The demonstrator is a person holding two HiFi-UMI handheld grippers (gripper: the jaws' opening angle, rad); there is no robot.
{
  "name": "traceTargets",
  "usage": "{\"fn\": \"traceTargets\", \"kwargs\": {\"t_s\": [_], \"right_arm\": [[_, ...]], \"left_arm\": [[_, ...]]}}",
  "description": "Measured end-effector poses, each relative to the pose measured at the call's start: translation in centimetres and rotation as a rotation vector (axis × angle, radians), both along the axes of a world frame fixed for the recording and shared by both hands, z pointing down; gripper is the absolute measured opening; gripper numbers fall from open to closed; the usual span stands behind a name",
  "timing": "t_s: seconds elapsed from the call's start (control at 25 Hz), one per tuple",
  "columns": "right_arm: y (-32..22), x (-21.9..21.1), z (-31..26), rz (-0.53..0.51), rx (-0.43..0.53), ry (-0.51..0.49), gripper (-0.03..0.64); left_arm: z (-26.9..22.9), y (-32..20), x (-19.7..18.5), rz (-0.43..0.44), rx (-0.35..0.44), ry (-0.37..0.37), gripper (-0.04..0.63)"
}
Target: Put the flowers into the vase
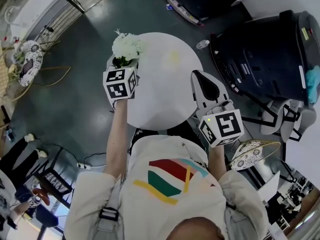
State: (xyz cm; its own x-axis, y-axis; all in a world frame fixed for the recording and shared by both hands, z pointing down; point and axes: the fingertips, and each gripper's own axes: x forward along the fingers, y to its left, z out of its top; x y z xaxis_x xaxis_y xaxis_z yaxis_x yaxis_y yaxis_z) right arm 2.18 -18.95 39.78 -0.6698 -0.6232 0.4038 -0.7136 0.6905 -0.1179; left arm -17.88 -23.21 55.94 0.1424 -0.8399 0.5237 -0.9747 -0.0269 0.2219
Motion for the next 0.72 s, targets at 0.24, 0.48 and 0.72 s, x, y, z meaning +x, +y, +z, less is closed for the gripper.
{"fn": "traceTargets", "kwargs": {"t_s": [0.24,0.48,0.72], "right_arm": [[-0.4,-0.5,-2.0,-0.01,0.034,-0.057,0.009],[-1.6,-1.4,-4.0,-0.019,0.089,-0.09,0.009],[-2.0,-1.1,-5.5,0.007,0.119,-0.111,0.009]], "left_arm": [[-12.9,-1.1,-0.3,0.016,0.307,-0.039,0.224],[-23.4,-0.4,1.0,0.063,0.533,-0.071,0.224],[-29.6,0.0,3.5,0.134,0.701,0.042,0.224]]}}
